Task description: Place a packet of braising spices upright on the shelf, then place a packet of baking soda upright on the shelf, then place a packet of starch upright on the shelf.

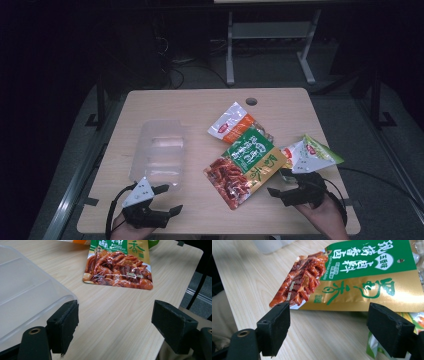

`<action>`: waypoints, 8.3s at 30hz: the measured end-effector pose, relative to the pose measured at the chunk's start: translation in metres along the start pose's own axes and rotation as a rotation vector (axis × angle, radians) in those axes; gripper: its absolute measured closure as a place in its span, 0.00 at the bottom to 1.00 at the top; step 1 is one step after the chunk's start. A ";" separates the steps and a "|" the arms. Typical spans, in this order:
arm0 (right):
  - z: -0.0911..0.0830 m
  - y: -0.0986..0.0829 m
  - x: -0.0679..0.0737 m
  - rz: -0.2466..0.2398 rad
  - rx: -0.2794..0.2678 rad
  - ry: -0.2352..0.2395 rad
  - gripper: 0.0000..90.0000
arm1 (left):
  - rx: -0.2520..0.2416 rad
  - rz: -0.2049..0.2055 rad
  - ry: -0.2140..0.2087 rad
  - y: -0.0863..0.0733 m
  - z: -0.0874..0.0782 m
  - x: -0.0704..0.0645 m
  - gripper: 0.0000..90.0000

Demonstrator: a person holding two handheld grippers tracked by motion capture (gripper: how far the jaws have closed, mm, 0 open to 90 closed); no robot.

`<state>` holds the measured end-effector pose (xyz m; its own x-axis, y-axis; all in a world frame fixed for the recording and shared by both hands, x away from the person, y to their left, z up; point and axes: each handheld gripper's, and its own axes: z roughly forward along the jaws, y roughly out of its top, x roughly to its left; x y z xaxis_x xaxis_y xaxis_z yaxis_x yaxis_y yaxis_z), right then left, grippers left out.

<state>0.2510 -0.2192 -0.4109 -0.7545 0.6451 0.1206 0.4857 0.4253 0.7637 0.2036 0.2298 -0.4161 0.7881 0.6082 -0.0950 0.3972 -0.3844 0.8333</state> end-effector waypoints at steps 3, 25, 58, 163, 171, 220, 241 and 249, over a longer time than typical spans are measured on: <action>-0.002 0.000 -0.002 0.006 0.002 -0.001 0.20 | 0.005 0.001 -0.004 0.001 0.002 -0.002 0.24; 0.013 0.059 -0.033 0.022 0.041 -0.005 0.22 | 0.007 0.029 -0.021 0.006 0.004 -0.005 0.24; 0.098 0.104 -0.113 0.109 0.344 0.100 0.66 | 0.003 0.014 -0.043 0.010 0.008 0.000 0.24; 0.016 0.131 -0.029 -0.147 0.038 0.232 0.38 | 0.081 0.064 -0.165 0.117 0.096 0.038 0.91; 0.041 0.105 -0.025 -0.114 0.064 0.251 0.49 | 0.090 0.072 -0.165 0.117 0.095 0.038 0.91; 0.025 0.121 -0.015 -0.131 -0.057 0.245 1.00 | 0.036 0.114 -0.081 0.071 0.037 0.000 0.28; 0.031 0.155 -0.015 -0.154 -0.054 0.249 1.00 | 0.066 0.128 -0.117 0.058 0.041 -0.011 0.25; 0.035 0.172 -0.011 -0.164 -0.070 0.244 1.00 | 0.067 0.138 -0.135 0.055 0.044 -0.017 0.25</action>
<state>0.3582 -0.1305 -0.3028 -0.9083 0.3961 0.1347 0.3235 0.4608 0.8264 0.2326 0.1671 -0.3925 0.8914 0.4494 -0.0587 0.3082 -0.5060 0.8056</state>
